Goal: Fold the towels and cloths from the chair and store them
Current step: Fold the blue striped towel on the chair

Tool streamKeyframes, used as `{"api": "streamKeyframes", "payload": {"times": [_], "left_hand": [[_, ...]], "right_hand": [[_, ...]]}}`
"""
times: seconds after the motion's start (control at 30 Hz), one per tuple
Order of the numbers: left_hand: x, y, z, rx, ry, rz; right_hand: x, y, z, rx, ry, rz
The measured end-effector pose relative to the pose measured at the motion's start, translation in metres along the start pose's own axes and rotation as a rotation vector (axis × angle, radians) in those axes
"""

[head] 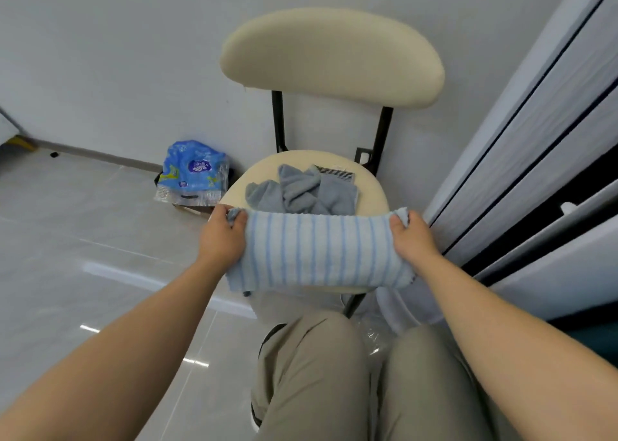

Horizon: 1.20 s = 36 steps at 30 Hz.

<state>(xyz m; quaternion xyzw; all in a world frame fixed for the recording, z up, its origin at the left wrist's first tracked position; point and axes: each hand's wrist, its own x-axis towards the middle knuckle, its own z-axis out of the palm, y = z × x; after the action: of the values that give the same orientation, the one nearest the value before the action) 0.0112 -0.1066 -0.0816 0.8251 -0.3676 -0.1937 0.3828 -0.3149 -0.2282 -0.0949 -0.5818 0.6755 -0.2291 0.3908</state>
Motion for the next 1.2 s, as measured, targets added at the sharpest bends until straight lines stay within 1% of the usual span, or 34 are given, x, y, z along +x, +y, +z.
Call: {"api": "streamKeyframes", "payload": {"times": [0.07, 0.23, 0.37, 0.43, 0.47, 0.5, 0.57, 0.6, 0.63, 0.67, 0.7, 0.73, 0.77, 0.83, 0.87, 0.93, 1.03, 1.1, 1.2], "left_hand": [[0.017, -0.008, 0.014, 0.022, -0.018, -0.014], [0.042, -0.019, 0.036, 0.127, -0.041, -0.039], [0.052, -0.026, 0.041, 0.145, -0.109, -0.130], [0.052, -0.022, 0.039, 0.162, -0.102, -0.135], [0.051, -0.018, 0.040, 0.199, -0.067, -0.082], [0.048, -0.011, 0.042, 0.252, -0.017, 0.014], [0.040, 0.015, 0.047, 0.340, 0.058, 0.264], [0.037, 0.031, 0.051, 0.374, 0.045, 0.404], [0.035, 0.050, 0.056, 0.406, -0.024, 0.528], [0.034, 0.068, 0.062, 0.436, -0.155, 0.602], [0.034, 0.085, 0.068, 0.477, -0.325, 0.620], [0.034, 0.100, 0.075, 0.542, -0.495, 0.592], [0.036, 0.111, 0.083, 0.634, -0.629, 0.553], [0.042, 0.125, 0.098, 0.860, -0.809, 0.476], [0.045, 0.129, 0.103, 0.951, -0.861, 0.435], [0.051, 0.134, 0.109, 1.016, -0.922, 0.369], [0.056, 0.135, 0.113, 1.004, -0.980, 0.290], [0.056, 0.133, 0.111, 0.979, -0.984, 0.233], [0.055, 0.128, 0.107, 0.868, -1.003, 0.134]], "right_hand": [[0.015, 0.004, 0.010, -0.010, -0.003, 0.025], [0.037, 0.011, 0.025, 0.072, 0.038, 0.094], [0.034, 0.024, 0.028, 0.249, 0.017, 0.184], [0.026, 0.028, 0.025, 0.346, -0.009, 0.249], [0.023, 0.033, 0.023, 0.367, -0.036, 0.276], [0.020, 0.037, 0.021, 0.380, -0.057, 0.294], [0.014, 0.045, 0.017, 0.410, -0.098, 0.326], [0.011, 0.048, 0.016, 0.424, -0.113, 0.340], [0.008, 0.048, 0.014, 0.427, -0.124, 0.353], [0.003, 0.048, 0.013, 0.418, -0.142, 0.368], [-0.001, 0.047, 0.012, 0.405, -0.156, 0.378], [-0.005, 0.046, 0.012, 0.395, -0.178, 0.387], [-0.009, 0.046, 0.013, 0.380, -0.206, 0.395], [-0.020, 0.045, 0.013, 0.335, -0.266, 0.406], [-0.024, 0.045, 0.013, 0.312, -0.288, 0.405], [-0.030, 0.048, 0.013, 0.302, -0.316, 0.414], [-0.030, 0.053, 0.010, 0.345, -0.331, 0.413], [-0.028, 0.056, 0.007, 0.368, -0.343, 0.404], [-0.027, 0.055, 0.000, 0.454, -0.370, 0.432]]}}
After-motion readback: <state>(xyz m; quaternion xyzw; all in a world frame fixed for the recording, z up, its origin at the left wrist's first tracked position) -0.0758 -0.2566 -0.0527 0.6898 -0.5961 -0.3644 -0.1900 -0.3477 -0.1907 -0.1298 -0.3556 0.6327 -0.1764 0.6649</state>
